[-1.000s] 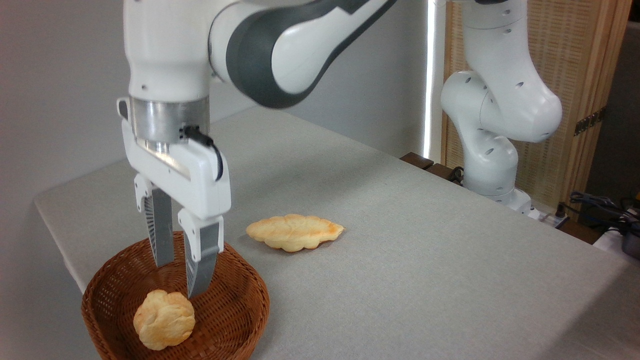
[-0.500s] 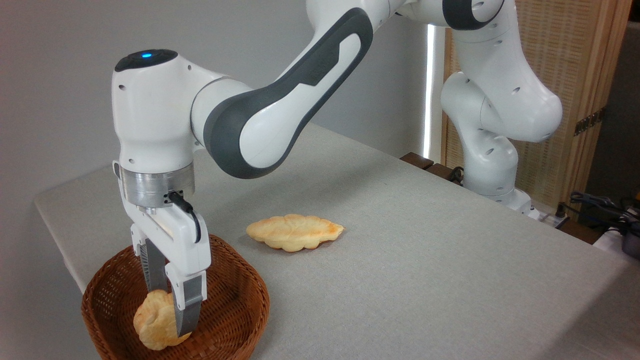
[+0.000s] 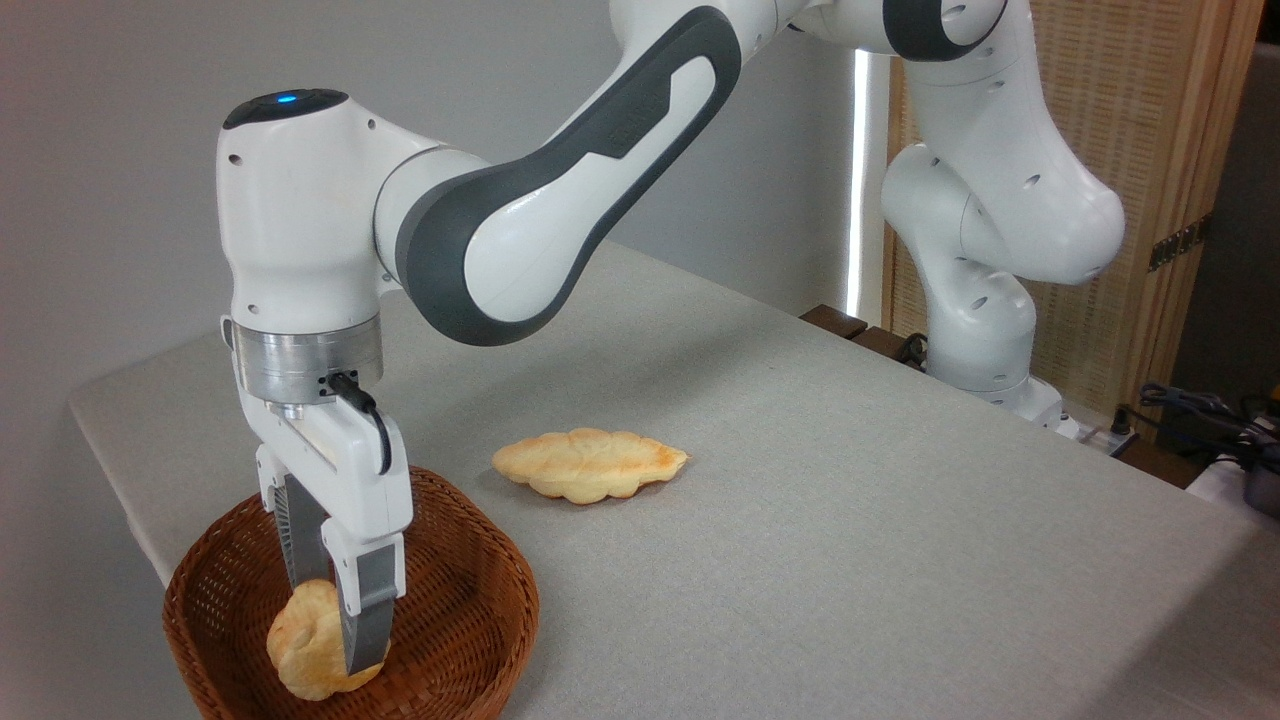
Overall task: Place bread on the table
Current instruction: 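Close the gripper on the round bun inside the basket, then lift the bun out of the basket and carry it beside the elongated pastry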
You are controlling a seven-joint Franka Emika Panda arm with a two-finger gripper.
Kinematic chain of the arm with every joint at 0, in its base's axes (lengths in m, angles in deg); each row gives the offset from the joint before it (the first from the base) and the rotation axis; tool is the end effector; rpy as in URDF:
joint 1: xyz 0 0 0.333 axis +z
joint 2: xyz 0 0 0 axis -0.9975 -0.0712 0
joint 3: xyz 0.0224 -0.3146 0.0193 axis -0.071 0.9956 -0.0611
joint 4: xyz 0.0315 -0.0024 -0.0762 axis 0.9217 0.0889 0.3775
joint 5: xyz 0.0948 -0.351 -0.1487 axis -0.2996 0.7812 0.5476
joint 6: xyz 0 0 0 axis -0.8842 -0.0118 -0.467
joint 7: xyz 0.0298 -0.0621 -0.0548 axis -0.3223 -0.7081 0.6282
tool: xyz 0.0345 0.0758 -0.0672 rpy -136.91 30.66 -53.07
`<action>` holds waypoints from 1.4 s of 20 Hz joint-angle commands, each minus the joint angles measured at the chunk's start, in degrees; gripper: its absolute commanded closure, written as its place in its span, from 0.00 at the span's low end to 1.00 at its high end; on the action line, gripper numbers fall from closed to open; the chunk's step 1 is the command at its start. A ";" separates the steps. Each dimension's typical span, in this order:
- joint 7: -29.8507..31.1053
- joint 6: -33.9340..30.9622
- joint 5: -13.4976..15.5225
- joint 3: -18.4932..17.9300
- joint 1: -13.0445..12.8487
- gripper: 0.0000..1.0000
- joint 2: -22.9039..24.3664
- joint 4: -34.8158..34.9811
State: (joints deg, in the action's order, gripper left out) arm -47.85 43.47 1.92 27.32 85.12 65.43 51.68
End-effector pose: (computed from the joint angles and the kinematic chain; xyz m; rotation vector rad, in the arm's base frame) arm 0.6855 -0.0601 0.4442 -2.7961 1.1187 -0.3469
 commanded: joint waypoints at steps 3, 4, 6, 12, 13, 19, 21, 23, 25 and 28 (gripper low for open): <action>1.67 -0.17 -1.05 0.70 0.62 0.80 0.15 -0.40; 1.67 -0.09 -1.05 0.70 0.62 0.80 0.06 -0.40; 1.67 -0.09 -1.05 0.70 0.71 0.80 0.06 -0.40; 1.58 -0.35 -0.88 0.35 0.97 0.80 0.32 -0.67; 1.50 -0.78 -0.44 0.26 1.41 0.80 0.84 -0.67; 1.41 -11.92 12.02 -0.09 5.01 0.80 7.33 -0.58; 0.53 -17.28 12.22 -0.79 6.32 0.80 9.97 -0.40; -4.61 -23.07 11.43 -1.32 7.21 0.80 12.26 -0.14; -12.17 -28.79 11.43 -3.94 7.39 0.80 14.11 0.21; -17.39 -33.30 11.78 -5.36 7.48 0.80 16.66 2.93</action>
State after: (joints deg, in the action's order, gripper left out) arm -57.14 15.71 12.41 24.29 92.37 78.14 50.50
